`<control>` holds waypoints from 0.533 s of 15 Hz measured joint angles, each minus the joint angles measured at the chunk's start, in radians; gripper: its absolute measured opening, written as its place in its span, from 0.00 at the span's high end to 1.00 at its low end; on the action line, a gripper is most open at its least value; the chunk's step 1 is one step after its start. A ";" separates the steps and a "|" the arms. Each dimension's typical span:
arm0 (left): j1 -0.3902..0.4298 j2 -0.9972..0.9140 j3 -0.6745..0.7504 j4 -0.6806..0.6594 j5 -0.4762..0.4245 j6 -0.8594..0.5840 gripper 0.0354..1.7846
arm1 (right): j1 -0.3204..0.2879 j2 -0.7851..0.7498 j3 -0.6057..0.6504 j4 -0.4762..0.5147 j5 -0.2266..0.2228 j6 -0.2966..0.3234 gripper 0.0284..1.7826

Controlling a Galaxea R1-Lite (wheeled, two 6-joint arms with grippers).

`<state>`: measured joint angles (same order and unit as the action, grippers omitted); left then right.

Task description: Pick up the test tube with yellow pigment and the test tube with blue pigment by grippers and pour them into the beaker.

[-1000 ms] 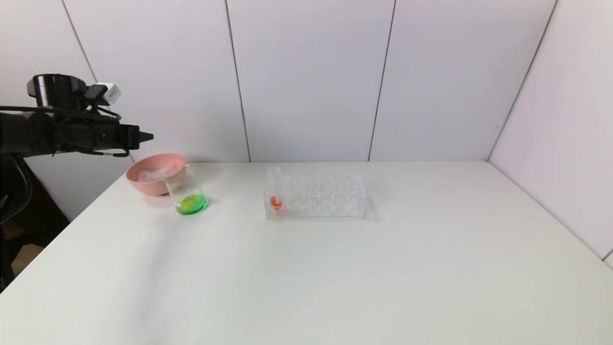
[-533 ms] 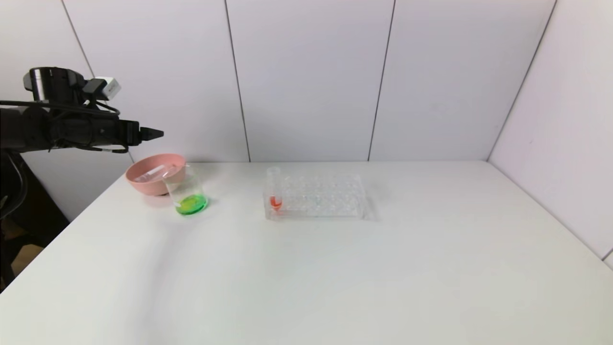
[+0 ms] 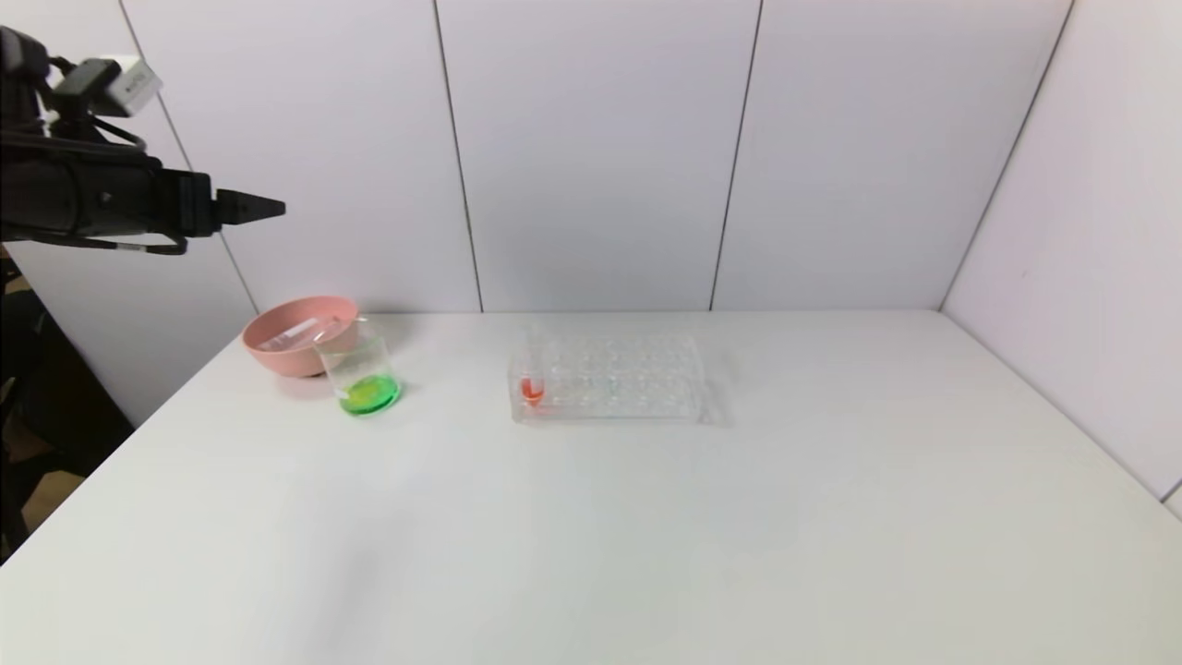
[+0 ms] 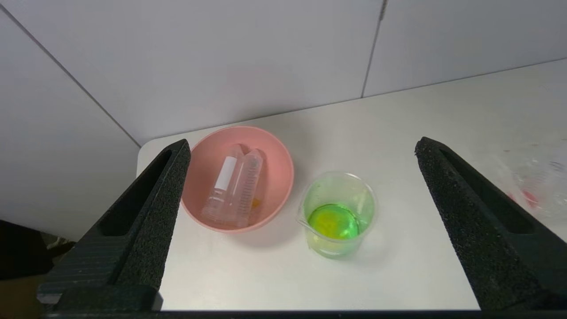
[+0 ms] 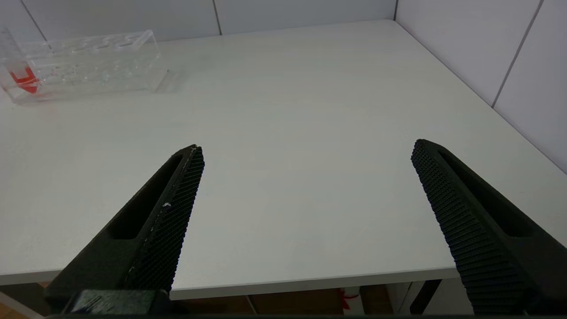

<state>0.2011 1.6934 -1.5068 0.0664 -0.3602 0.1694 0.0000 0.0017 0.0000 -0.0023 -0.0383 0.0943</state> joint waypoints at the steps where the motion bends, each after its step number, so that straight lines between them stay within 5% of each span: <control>1: -0.009 -0.077 0.045 0.011 -0.024 -0.001 0.01 | 0.000 0.000 0.000 0.000 0.000 0.000 0.04; 8: -0.063 -0.694 0.355 0.221 -0.230 0.003 0.01 | 0.000 0.000 0.000 0.000 0.000 0.000 0.04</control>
<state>0.1385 0.9991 -1.1517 0.2877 -0.5898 0.1726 0.0000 0.0017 0.0000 -0.0028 -0.0383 0.0943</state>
